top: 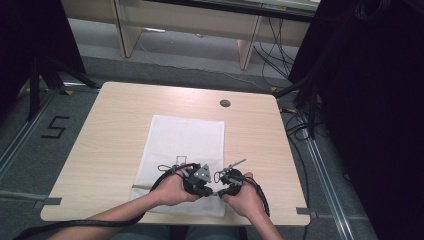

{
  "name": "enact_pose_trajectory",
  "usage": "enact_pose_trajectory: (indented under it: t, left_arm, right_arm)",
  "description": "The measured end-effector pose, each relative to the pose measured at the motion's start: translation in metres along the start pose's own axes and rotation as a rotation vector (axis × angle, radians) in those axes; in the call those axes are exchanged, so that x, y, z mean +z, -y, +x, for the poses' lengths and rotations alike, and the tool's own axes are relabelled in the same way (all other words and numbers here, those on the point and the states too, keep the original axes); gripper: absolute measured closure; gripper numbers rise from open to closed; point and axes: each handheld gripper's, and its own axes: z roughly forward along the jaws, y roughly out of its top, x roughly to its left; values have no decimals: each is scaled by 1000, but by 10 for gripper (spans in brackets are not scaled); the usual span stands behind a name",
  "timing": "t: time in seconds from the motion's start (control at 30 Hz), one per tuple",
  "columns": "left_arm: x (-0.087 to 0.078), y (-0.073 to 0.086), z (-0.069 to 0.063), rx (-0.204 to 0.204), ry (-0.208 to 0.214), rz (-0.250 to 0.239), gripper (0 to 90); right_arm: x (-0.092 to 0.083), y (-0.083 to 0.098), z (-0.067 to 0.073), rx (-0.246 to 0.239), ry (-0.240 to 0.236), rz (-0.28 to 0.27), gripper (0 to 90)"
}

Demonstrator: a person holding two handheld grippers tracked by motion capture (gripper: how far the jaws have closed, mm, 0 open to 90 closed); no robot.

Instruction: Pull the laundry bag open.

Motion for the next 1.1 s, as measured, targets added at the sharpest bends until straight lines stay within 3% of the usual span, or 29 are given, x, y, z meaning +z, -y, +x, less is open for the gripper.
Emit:
enact_pose_trajectory:
  t: [0.13,0.17,0.27,0.33,0.43,0.47,0.57,0.6,0.7,0.73,0.77,0.83,1.1]
  left_arm:
    - [0,1,-1,2,-1,-5,875]
    - [0,1,-2,-15,0,-5,875]
    - [-2,1,-3,-5,-4,1,875]
    - [-5,0,-1,15,-7,9,875]
    - [-8,2,-2,-14,-5,1,875]
    - [-9,3,0,1,-4,3,875]
    - [-9,5,-1,-16,-5,-2,875]
    - [-9,5,0,-3,-5,-3,875]
    - [-11,6,-1,-17,-6,-5,875]
    - [-12,6,0,1,-6,-2,875]
    - [-13,8,-1,-17,-4,-5,876]
    - [-15,9,0,-12,-6,-5,876]
    - [-21,14,2,-9,-10,-6,876]
  right_arm:
    - [0,0,1,10,2,7,900]
    - [0,0,1,14,6,10,900]
    - [0,0,1,23,1,11,900]
    - [0,0,0,0,-4,-1,900]
    - [0,0,0,0,-5,0,900]
    - [0,0,0,0,-6,0,900]
    - [0,0,0,-1,-3,-1,900]
    - [0,0,0,4,-3,0,900]
    - [0,0,0,1,-3,-1,900]
    - [0,0,0,-2,-4,-3,900]
    - [0,0,0,2,-4,-2,900]
    - [0,0,1,23,-1,13,900]
    - [0,0,1,26,3,11,900]
